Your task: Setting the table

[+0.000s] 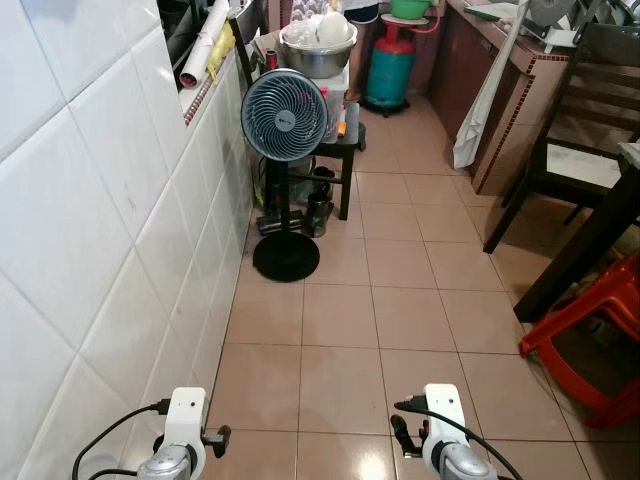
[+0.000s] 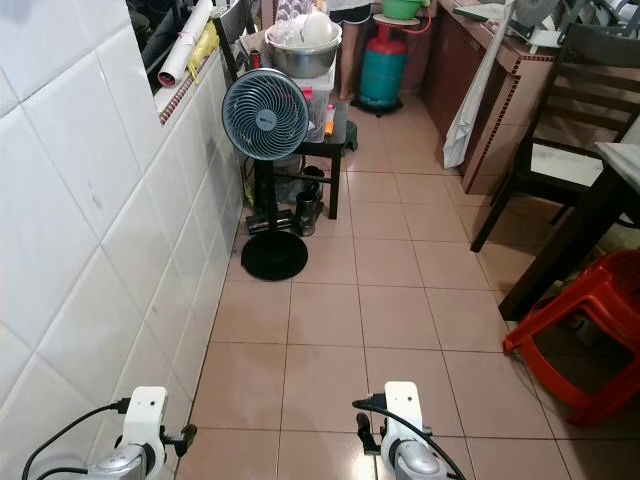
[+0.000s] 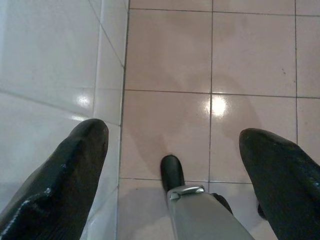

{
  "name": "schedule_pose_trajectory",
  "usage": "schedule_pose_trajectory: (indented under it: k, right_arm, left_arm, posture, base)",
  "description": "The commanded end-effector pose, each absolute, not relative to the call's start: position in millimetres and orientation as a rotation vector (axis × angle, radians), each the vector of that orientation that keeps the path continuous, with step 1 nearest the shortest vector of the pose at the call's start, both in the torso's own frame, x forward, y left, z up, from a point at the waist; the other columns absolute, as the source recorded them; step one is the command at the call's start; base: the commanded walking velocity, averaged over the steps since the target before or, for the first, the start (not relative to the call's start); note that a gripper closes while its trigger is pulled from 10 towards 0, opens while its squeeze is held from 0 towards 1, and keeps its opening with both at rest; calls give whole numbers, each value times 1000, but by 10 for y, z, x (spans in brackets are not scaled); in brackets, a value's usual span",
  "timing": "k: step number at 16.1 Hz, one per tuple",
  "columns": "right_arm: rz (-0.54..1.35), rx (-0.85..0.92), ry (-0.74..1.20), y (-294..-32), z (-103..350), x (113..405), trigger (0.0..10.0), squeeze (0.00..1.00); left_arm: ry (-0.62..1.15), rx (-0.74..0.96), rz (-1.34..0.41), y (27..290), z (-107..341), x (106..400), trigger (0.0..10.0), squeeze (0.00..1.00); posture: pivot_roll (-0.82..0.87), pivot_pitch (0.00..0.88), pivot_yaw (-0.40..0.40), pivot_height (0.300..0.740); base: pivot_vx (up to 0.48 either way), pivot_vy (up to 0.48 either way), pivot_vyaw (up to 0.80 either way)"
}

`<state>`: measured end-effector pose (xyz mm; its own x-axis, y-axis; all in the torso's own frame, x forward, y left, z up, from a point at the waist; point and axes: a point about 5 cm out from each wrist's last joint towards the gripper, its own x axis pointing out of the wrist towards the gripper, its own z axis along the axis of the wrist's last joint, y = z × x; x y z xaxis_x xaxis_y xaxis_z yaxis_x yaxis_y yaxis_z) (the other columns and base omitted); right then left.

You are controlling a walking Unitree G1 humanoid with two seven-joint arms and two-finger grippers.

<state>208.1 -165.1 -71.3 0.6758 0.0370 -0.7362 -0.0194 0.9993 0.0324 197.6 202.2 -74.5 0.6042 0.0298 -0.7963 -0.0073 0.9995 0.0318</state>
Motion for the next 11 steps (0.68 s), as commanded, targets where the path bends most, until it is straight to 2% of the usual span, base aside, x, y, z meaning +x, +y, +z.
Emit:
schedule_pose_trajectory:
  k: [1,11]
  right_arm:
    - [19,44,835,-1669,-717,2077,10000,0]
    - [16,60,865,-1715,-763,1989,10000,0]
  left_arm:
    - [937,35,17,2047,-752,1958,10000,0]
    - [950,22,-4,2015,-778,1917,10000,0]
  posture:
    - [30,0,-33,740]
    - [7,0,-26,740]
  base:
    - [352,0,0]
    - [418,0,0]
